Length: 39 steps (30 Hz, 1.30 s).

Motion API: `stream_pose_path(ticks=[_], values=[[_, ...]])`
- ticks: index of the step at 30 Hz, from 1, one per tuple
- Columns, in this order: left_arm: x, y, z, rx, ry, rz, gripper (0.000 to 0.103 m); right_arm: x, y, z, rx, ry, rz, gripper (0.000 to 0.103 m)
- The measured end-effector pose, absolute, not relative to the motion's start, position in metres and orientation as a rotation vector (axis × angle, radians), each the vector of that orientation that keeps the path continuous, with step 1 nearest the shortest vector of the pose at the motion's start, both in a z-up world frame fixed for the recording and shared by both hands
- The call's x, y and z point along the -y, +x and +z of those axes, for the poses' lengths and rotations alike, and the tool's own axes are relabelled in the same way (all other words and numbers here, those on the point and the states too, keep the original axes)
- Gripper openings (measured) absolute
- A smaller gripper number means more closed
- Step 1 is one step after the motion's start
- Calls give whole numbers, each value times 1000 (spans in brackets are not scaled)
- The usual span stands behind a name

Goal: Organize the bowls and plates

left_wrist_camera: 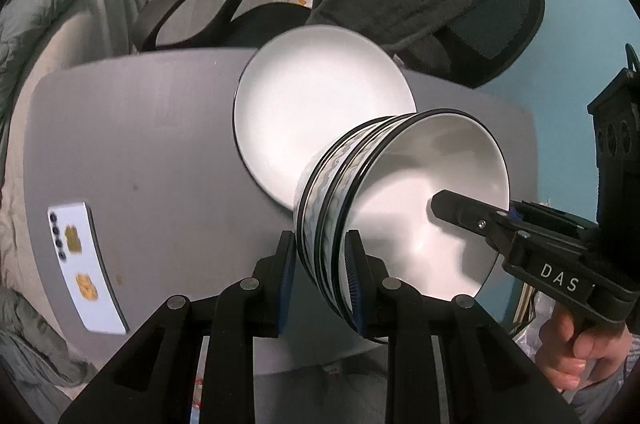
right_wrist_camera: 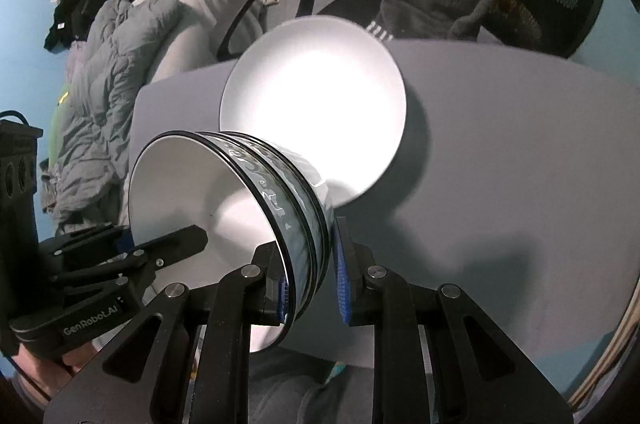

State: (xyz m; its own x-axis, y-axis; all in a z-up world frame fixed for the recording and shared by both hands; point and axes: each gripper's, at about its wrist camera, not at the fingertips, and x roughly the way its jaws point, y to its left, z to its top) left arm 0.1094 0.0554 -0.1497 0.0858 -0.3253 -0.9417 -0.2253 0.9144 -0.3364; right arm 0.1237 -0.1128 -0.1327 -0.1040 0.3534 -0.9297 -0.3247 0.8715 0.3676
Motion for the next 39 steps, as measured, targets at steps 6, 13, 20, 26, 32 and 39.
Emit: stream_pose_path(ticks=[6,13,20,26,32,39], values=[[-53,137,-165,-1516,-431,-62,24,111,148,-144,-1579,36,563,19],[-51,161,-182,-1549,-409,-46,24,109,170,-164,-1603,35,553,19],[-55,172,-191,-1539,-432,-37,24,107,184,-172,-1609,29,547,19],[-56,177,-191,-1519,-421,-38,24,100,192,-169,-1590,6,533,19],[-58,175,-192,-1494,-431,-49,24,97,193,-170,-1587,-29,540,19],[-57,162,-170,-1390,-388,-38,41,103,191,-160,-1528,-71,511,43]])
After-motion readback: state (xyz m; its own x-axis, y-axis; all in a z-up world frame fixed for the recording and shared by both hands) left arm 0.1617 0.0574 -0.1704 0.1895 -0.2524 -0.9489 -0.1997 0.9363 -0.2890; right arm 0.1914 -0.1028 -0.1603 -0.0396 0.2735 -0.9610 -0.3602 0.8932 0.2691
